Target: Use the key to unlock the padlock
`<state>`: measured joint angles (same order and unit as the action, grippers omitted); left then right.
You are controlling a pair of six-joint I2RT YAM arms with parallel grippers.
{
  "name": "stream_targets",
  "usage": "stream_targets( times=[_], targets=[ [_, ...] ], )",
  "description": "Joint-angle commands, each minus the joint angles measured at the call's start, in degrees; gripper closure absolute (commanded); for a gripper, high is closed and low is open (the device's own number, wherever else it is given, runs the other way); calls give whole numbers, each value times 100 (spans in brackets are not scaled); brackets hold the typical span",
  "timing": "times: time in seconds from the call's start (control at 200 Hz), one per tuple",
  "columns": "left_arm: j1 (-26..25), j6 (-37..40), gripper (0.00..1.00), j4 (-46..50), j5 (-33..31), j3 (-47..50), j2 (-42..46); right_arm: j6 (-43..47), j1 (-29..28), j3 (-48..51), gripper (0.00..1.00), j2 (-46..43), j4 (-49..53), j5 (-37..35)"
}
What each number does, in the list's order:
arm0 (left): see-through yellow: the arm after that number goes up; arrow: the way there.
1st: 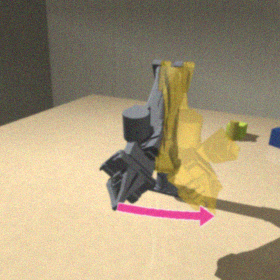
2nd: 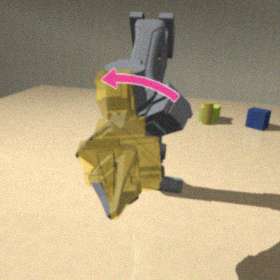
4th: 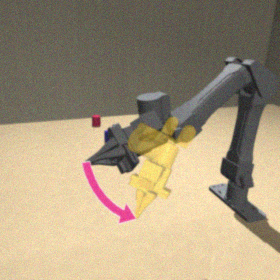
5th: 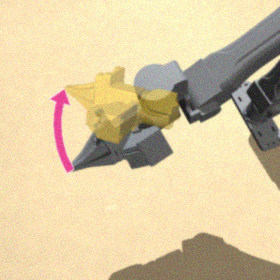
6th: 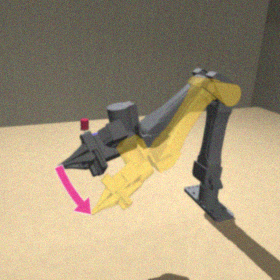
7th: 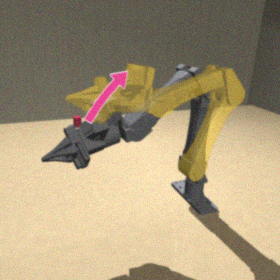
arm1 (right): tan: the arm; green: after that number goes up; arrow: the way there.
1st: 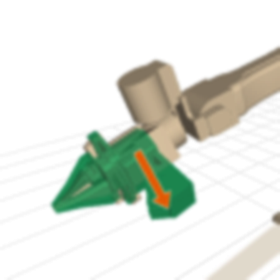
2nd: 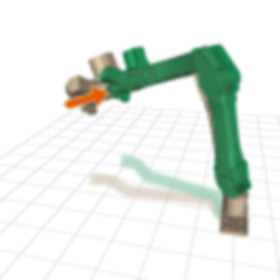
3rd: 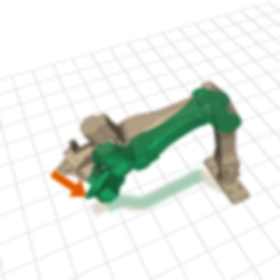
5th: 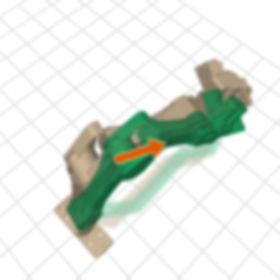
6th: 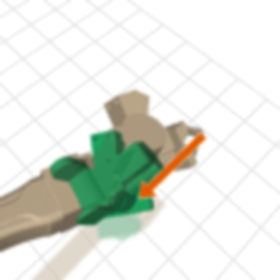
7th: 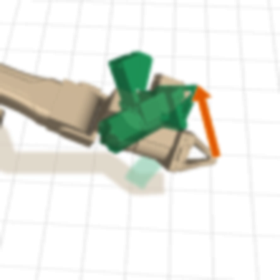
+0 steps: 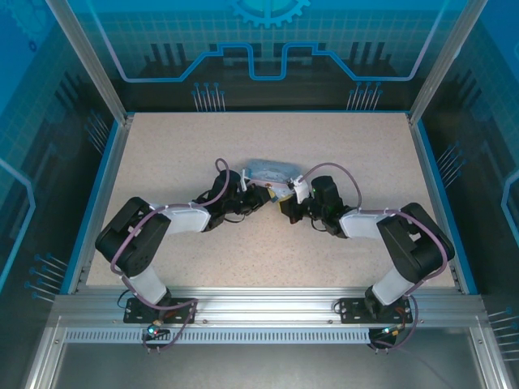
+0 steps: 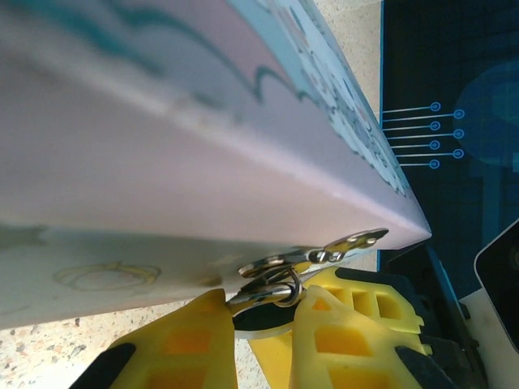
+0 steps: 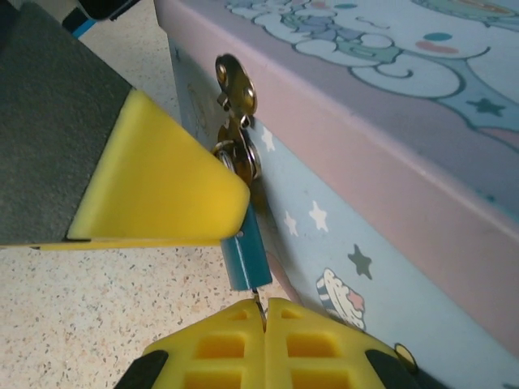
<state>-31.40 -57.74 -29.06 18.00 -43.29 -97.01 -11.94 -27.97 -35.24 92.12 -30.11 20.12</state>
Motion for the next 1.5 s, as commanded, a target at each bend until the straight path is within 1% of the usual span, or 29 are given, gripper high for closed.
stream_targets(
  times=[0.0,0.145,0.27,0.48,0.615,0.69,0.88,1.026,1.221,1.496],
  targets=[
    [-147,-3,85,110,555,128,60,-134,116,-381,100,-3,-797,154],
    [-142,-21,85,80,547,141,17,-254,82,-493,100,112,-804,292],
    [-142,-49,83,0,521,170,-28,-541,-30,-399,100,96,-612,-49],
    [-139,-72,78,-90,503,217,-98,-1073,-410,-353,100,48,223,-733],
    [-137,-100,68,-142,456,291,-48,-1460,-566,-203,100,174,125,-1041],
    [-131,-65,64,-102,390,366,66,-1574,-578,-133,100,146,63,-1156],
    [-90,-5,40,32,161,649,492,-1828,-656,-109,100,135,148,-1167],
    [-22,-5,31,29,-32,964,879,-2155,-759,14,100,195,-17,-1176],
    [-3,-267,31,-485,16,1171,844,-2410,-846,200,100,-6,-226,-1258],
    [-11,-559,43,-1359,27,1264,425,-2957,-954,371,100,-62,-507,-1248]
  ],
)
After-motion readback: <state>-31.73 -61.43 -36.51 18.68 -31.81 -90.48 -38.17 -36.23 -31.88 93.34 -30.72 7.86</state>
